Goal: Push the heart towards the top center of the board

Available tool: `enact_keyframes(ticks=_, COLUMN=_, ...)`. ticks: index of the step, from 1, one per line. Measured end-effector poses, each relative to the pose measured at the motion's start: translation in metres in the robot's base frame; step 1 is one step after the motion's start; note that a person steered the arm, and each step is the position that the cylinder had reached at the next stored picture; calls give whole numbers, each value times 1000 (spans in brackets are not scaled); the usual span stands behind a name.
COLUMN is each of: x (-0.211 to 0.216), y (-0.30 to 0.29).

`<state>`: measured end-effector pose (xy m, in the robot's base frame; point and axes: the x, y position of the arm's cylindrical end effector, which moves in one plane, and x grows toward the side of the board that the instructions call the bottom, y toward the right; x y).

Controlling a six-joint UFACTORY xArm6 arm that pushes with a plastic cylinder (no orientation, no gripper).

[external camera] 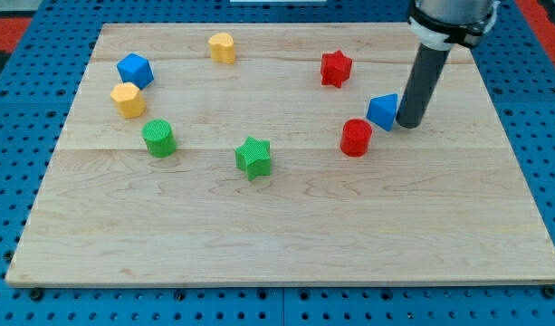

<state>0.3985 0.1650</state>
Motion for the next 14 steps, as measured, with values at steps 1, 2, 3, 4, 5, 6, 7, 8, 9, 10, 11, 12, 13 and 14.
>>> enact_keyframes(ticks=1, x=-12, y=-19)
enact_keyframes(ticks=2, x=-17, y=-18)
enact_keyframes(ticks=3, x=-71, y=29)
enact_keyframes(ticks=4, x=-135, y=10)
enact_keyframes(ticks=5, x=-170, y=-54)
enact_keyframes(ticks=6, x=-170, y=-139)
enact_keyframes(ticks=7, x=-177, y=-224)
enact_keyframes(ticks=8, x=-182, y=-266)
enact_keyframes(ticks=9, x=-167, y=-252)
enact_keyframes(ticks=10, x=-168, y=-264)
enact_keyframes(ticks=11, x=-160, y=-327)
enact_keyframes(ticks=12, x=-147, y=-287)
enact_keyframes(ticks=13, x=-146, y=-254)
enact_keyframes(ticks=14, x=-128, y=-272)
